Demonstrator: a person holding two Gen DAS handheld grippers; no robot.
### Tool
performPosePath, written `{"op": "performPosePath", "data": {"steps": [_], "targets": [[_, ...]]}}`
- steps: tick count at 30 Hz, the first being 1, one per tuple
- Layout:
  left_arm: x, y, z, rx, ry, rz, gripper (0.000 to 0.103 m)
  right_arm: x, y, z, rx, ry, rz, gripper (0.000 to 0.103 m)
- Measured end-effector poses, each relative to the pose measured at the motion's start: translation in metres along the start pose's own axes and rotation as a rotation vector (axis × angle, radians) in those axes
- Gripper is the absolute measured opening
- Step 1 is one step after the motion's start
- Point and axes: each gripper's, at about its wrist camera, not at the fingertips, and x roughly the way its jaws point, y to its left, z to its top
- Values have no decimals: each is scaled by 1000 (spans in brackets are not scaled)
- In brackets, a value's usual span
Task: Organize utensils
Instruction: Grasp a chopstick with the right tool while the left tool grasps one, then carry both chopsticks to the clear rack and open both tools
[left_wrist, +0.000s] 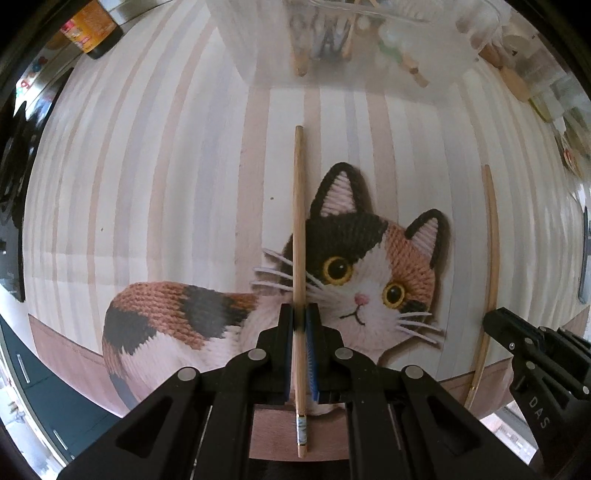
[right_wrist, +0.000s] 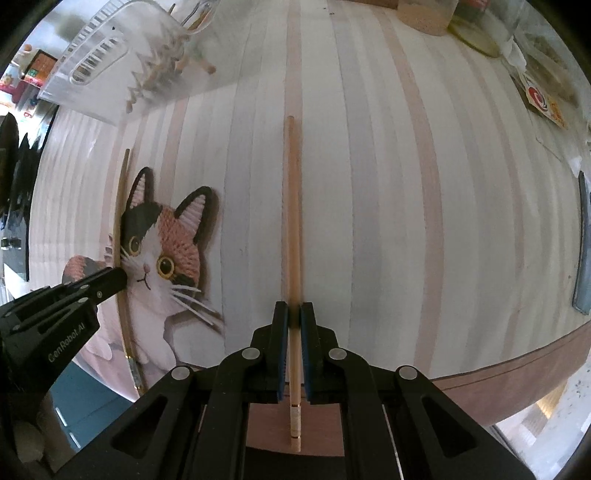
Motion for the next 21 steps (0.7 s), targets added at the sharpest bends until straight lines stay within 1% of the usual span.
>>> {"op": "performPosePath", "data": {"steps": [1, 2, 3, 4, 6, 7, 8, 9, 10, 14, 17, 21], "targets": [[-2, -2, 10, 1, 3, -4, 5, -3, -6, -2, -5, 1, -3, 7], [-2, -3, 11, 2, 5, -9, 5, -5, -9, -5, -10, 3, -6, 7], [-2, -3, 14, 3, 6, -11, 5, -3, -3, -9, -9, 3, -8, 7], [0, -2, 24, 4, 8, -11, 5, -5, -2, -10, -5, 4, -8, 7], [0, 0, 21, 6, 7, -8, 5, -7, 1, -9, -7, 7, -13, 7], [-1, 2, 20, 5, 6, -8, 5, 2, -1, -4, -11, 9, -16, 7], [4, 3, 29, 4, 6, -8, 5, 0, 0, -5, -13, 9, -18, 7], [5, 5, 30, 5, 5, -8, 5, -3, 1, -5, -17, 10, -22, 7], [5, 6, 32, 5, 5, -8, 5, 4, 2, 1, -20, 11, -24, 7], [6, 7, 32, 8, -1, -4, 5, 13, 9, 9, -34, 8, -37, 7], [0, 0, 22, 4, -8, -4, 5, 18, 17, 14, -39, 5, -51, 6], [-4, 1, 17, -6, -16, -11, 4, 18, 24, 14, -35, 1, -61, 7]]}}
